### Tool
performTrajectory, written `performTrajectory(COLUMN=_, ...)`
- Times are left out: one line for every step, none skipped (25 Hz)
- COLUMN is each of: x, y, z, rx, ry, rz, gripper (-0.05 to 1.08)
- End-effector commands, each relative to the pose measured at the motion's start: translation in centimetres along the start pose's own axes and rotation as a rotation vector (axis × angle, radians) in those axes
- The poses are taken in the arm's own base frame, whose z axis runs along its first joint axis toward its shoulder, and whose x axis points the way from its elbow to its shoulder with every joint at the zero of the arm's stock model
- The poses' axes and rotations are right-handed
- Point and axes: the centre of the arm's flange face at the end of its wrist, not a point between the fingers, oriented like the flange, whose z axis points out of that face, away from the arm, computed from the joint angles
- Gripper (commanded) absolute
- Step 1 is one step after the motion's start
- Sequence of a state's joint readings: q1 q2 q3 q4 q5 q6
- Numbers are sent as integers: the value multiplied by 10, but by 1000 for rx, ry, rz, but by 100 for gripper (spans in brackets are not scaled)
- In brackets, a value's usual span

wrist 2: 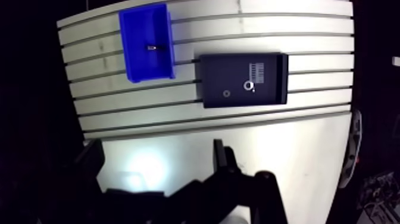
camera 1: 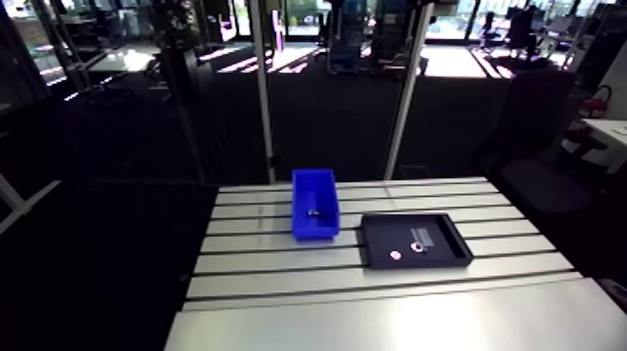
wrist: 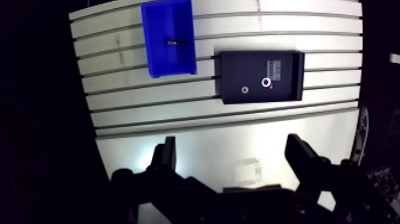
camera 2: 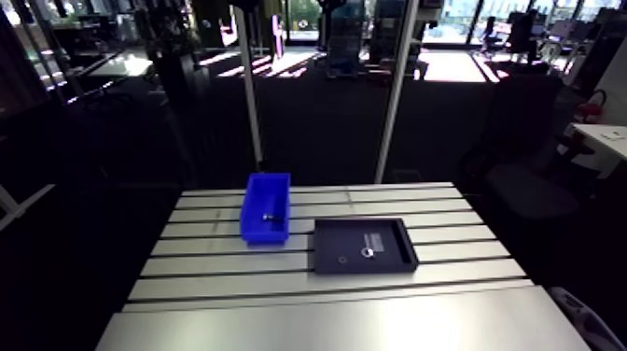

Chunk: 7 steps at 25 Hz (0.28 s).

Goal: Pick up the M10 bolt from the tray and put it into the blue bin.

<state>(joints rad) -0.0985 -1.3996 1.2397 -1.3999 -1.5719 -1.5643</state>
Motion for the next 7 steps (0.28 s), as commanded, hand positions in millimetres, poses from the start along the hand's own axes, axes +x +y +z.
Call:
performTrajectory(x=-2, y=-1, z=0, rx=-1, ry=3, rz=3, gripper=1)
performTrajectory(x=-2, y=0, z=0, rx=-1, ry=4, rz=5, gripper=1)
performTrajectory(x=-2, y=0, z=1, rx=-3, ry=3, rz=5, gripper=1)
performTrajectory(x=-1, y=-1, z=2, rx=-4, ry=1, rz=3, gripper=1)
performTrajectory(x=-1, y=-1, z=3, rx=-3, ry=-1, rz=3, gripper=1)
performTrajectory(x=0, y=-1, z=4, rx=-4, ry=0, rz=3, gripper=1)
performTrajectory(x=0, y=-1, z=5, rx=-3, ry=-4, rz=3, gripper=1)
